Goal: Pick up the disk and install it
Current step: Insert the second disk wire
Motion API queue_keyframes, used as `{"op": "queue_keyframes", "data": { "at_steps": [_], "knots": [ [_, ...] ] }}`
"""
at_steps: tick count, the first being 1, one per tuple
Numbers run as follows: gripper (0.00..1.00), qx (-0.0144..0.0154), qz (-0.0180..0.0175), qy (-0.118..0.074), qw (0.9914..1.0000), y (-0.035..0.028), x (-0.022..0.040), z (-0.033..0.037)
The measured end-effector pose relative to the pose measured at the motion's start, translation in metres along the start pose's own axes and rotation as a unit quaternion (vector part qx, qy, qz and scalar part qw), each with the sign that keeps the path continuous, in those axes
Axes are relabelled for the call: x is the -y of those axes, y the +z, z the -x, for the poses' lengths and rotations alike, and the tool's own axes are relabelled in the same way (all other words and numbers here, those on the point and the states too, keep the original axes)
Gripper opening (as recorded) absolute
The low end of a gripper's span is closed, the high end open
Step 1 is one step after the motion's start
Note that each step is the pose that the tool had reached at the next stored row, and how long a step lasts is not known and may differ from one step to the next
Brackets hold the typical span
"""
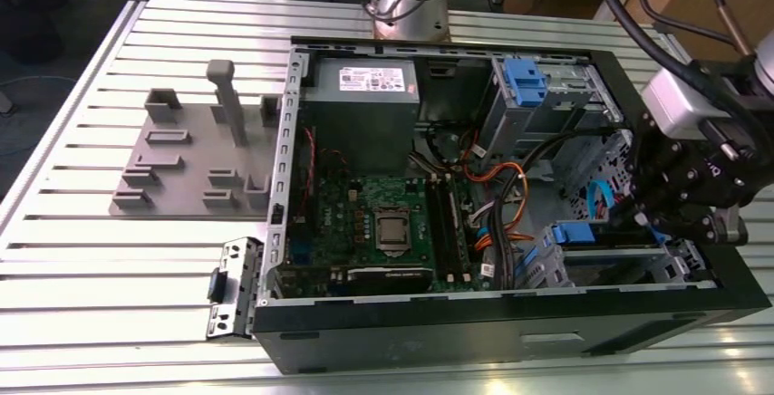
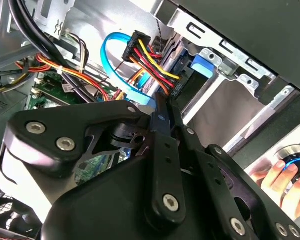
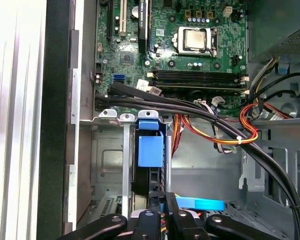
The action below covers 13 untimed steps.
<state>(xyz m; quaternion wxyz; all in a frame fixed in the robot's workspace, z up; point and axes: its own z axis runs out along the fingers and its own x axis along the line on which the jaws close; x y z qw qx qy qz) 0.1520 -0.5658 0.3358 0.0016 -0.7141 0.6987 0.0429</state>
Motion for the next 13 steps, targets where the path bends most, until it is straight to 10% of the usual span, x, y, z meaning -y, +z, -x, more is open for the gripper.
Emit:
{"op": "queue_keyframes", "data": {
  "at_steps": [13],
  "knots": [
    [0.16, 0.0002, 0.0001, 0.0, 1.0, 0.0038, 0.0001, -0.003]
  ]
}}
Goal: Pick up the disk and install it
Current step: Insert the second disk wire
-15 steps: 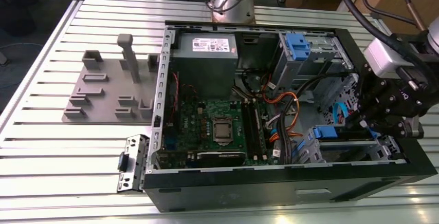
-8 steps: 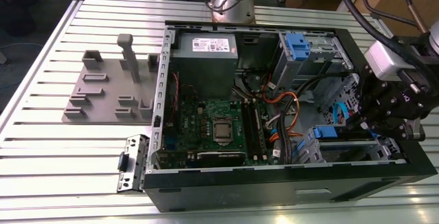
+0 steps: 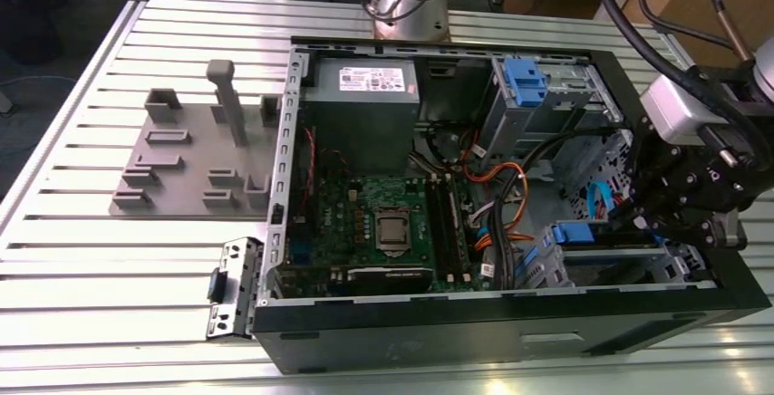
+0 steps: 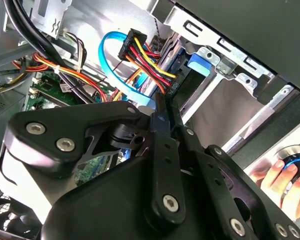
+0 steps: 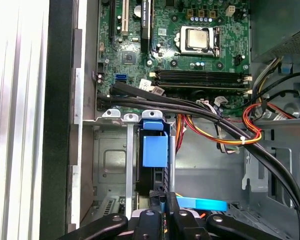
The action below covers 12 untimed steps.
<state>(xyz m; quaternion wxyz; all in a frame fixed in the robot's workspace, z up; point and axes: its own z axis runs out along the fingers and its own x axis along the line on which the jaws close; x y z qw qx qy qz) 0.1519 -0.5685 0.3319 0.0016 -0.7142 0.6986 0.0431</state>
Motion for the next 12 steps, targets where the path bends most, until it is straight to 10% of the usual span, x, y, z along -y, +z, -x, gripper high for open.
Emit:
{"op": "queue_keyframes", "data": {
  "at_steps": [12],
  "knots": [
    [0.16, 0.0007, -0.0001, 0.0, 1.0, 0.002, 0.0001, -0.0028]
  ]
}}
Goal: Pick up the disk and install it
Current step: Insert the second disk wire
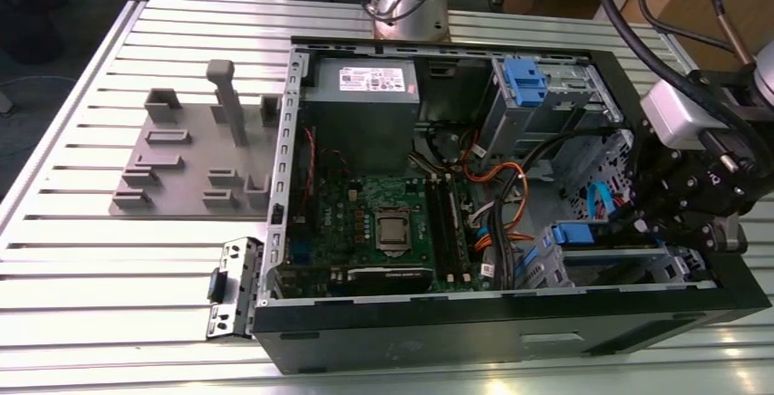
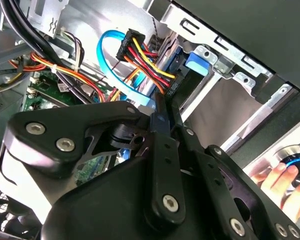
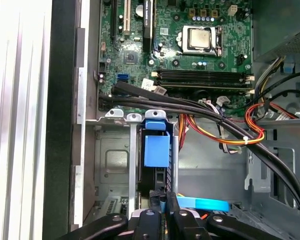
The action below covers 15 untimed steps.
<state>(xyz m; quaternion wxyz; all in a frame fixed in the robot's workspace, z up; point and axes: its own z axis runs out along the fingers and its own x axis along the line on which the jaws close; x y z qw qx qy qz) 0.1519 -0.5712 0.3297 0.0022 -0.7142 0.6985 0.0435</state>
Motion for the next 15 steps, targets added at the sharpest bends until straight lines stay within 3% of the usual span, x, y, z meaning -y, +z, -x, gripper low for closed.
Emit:
{"op": "queue_keyframes", "data": {
  "at_steps": [6, 8, 11, 13, 15],
  "knots": [
    [0.16, 0.0099, -0.0003, -0.001, 0.99995, -0.003, -0.0001, 0.0003],
    [0.16, 0.0106, -0.0002, -0.001, 0.99994, -0.0074, -0.0004, 0.0006],
    [0.16, 0.015, -0.0003, -0.001, 0.99989, -0.0105, -0.0006, 0.0006],
    [0.16, 0.0229, -0.0004, -0.001, 0.99974, -0.0105, -0.0006, 0.0004],
    [0.16, 0.0278, -0.0005, -0.002, 0.99961, -0.0104, -0.0006, -0.0005]
  ]
}}
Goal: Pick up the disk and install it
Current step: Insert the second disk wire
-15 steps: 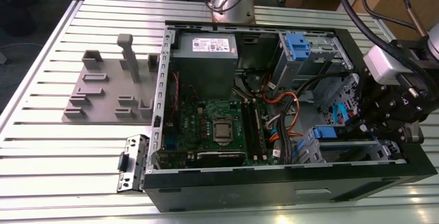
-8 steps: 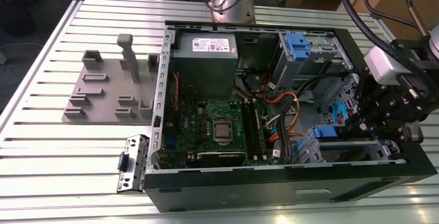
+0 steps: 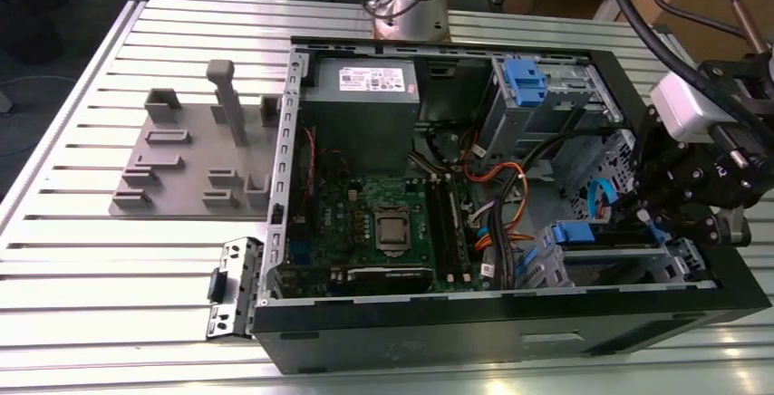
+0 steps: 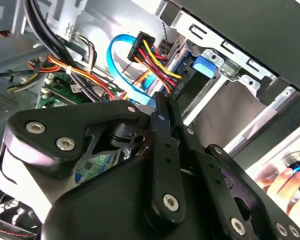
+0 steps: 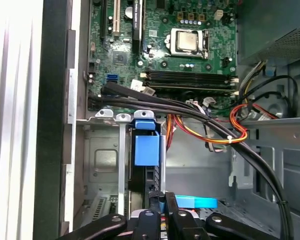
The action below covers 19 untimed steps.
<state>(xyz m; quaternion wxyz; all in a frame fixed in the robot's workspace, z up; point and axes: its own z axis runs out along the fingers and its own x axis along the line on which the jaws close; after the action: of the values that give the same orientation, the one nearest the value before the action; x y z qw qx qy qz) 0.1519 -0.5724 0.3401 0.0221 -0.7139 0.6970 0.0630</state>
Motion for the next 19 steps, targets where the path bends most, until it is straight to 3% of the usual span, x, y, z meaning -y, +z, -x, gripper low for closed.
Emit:
{"op": "queue_keyframes", "data": {
  "at_steps": [8, 19],
  "knots": [
    [0.16, 0.0031, -0.0001, 0.0, 1.0, 0.0018, 0.0, -0.0055],
    [0.16, 0.0037, -0.0001, 0.0, 0.99999, 0.0042, 0.0001, -0.0066]
  ]
}}
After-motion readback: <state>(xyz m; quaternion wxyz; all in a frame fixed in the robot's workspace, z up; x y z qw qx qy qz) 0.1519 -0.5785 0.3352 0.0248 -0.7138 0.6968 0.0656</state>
